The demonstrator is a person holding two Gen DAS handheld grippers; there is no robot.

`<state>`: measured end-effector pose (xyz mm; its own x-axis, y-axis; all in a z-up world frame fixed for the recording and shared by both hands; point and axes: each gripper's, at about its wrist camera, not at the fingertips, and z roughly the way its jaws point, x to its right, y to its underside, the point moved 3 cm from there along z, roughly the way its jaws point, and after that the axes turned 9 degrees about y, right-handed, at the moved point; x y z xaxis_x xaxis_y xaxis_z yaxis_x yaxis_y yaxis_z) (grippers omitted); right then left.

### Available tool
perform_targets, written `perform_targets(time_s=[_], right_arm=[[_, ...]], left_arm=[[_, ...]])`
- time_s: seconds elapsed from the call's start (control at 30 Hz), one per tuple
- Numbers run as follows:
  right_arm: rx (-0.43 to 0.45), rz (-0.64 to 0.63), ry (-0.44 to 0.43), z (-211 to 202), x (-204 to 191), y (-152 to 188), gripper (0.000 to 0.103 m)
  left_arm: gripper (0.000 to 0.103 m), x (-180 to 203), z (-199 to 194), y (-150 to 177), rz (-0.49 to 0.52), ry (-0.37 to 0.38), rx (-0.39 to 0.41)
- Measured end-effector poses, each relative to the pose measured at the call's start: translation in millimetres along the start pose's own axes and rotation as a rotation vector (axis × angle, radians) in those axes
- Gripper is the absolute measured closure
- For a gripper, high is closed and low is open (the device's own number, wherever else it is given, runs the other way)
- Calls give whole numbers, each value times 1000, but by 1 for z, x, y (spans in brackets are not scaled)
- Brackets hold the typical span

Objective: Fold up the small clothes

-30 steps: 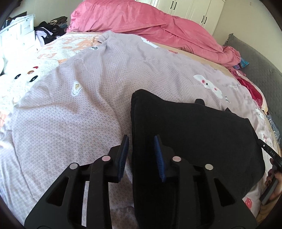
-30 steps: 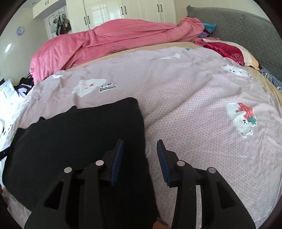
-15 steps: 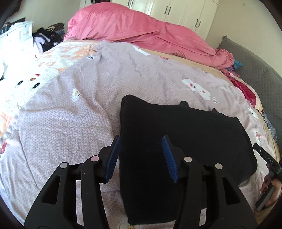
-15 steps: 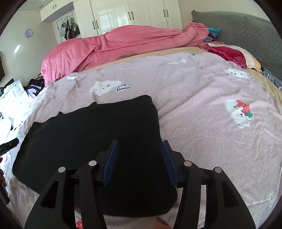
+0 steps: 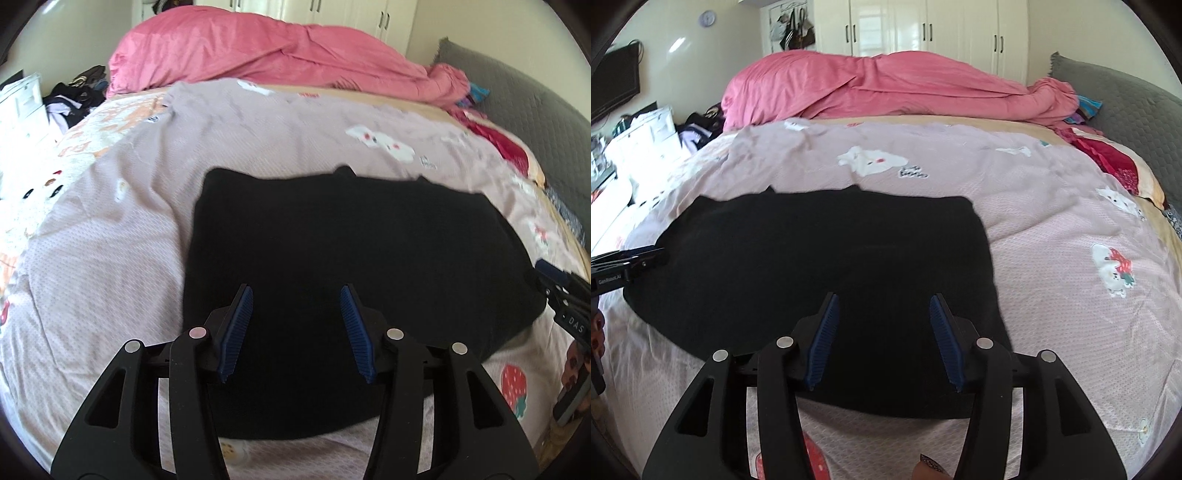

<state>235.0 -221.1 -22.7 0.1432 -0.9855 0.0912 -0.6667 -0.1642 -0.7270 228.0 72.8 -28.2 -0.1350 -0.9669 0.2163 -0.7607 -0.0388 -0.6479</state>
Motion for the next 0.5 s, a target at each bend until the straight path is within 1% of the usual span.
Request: perform_targets(time_s=[0.1,0.27,0.3,0.37,0.43,0.47,0.5], right_arm=[[-11,-13,-3,3,-2,1,53],[-22,-39,-8,6,-5,-2,53],[-27,-40,-3,8,-4,-2,53],[-90,-30,-7,19,-1,3,53],[-143,-10,-13,28,2,12,52],[-158,14,-28,31,5,18,52],[-155,33,-40,31,6,22,52]], left_arm=[[61,10,0,6,37,-7,-6],[61,16,1,13,41,-6,-13],[57,16,1,14,41,-6,-17],[55,16,2,17,30,10,-32],[55,17,1,21,29,13,-35],[55,17,1,22,28,15,-35],[55,18,0,24,26,18,-37]])
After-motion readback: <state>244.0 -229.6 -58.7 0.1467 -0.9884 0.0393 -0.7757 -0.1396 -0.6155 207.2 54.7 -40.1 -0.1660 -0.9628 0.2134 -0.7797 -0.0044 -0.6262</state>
